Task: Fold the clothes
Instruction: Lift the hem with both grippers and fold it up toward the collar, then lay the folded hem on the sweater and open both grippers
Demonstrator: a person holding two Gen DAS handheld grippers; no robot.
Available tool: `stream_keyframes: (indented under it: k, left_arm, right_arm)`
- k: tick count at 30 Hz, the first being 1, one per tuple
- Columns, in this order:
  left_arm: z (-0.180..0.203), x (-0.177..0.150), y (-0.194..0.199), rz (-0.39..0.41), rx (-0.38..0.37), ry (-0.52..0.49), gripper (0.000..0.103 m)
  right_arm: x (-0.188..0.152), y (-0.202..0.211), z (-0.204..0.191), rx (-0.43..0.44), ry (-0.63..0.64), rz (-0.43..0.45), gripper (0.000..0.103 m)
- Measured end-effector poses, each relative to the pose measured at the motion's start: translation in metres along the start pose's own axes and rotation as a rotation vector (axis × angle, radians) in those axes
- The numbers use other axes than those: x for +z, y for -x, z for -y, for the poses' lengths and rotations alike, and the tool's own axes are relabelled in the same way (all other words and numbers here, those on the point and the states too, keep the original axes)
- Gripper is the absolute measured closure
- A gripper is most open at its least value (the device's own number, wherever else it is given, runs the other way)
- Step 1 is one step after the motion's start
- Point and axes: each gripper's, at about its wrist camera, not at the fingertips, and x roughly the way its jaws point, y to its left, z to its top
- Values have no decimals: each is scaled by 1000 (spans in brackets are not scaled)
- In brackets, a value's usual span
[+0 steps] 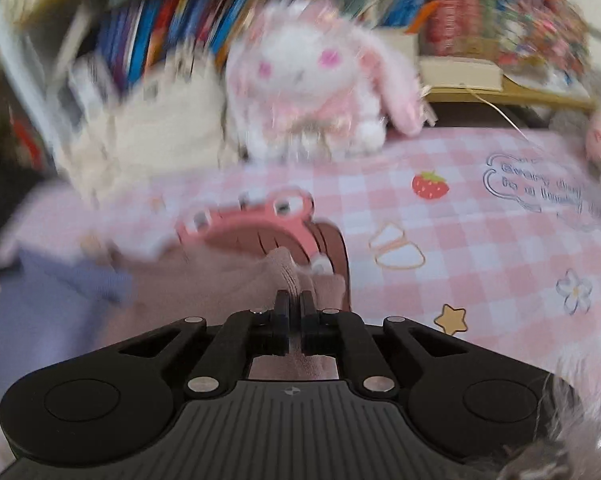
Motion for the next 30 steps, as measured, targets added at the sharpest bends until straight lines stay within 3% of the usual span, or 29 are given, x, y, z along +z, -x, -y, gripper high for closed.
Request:
stream_keyframes:
  k: [2, 5, 10, 12, 13, 14, 15, 18, 22, 24, 27, 29, 30]
  left_arm:
    - [-5, -2, -13, -41, 35, 7, 99]
    - [-11, -8, -34, -107, 100, 6, 98]
    - [-8, -9, -36, -100, 132, -16, 91]
    - [-10, -9, -32, -106, 127, -8, 85]
    - [-10, -11, -27, -110, 134, -12, 84]
    - [-10, -12, -22, -113, 141, -15, 76]
    - [-10, -13, -17, -116, 148, -19, 68]
    - [-11, -18, -2, -126, 168, -30, 63]
    - [-19, -37, 23, -134, 79, 80, 49]
    - [-25, -46, 27, -148, 48, 138, 49]
    - [-29, -54, 23, -180, 63, 172, 54]
    - [-30, -54, 21, -181, 48, 187, 54]
    - [-31, -53, 19, -182, 37, 196, 60]
  right_arm:
    - [2, -1, 7, 0, -44, 3, 98]
    - [-3, -30, 8, -36, -30, -68, 97]
    - [-6, -35, 7, -42, -53, -38, 96]
    - [-8, -29, 9, -43, -51, -26, 87]
    - [-9, -24, 10, -56, -57, -16, 76]
    - [-9, -19, 12, -69, -64, -7, 72]
    - [-10, -13, 14, -68, -69, 1, 72]
    - [-19, 6, 19, -70, -75, -5, 68]
    - [-41, 22, 21, -40, -91, -56, 61]
    - [-53, 26, 22, -27, -99, -94, 61]
    - [-64, 27, 24, 12, -145, -122, 63]
    - [-68, 26, 26, 50, -192, -129, 80]
    - [-68, 24, 26, 67, -219, -132, 80]
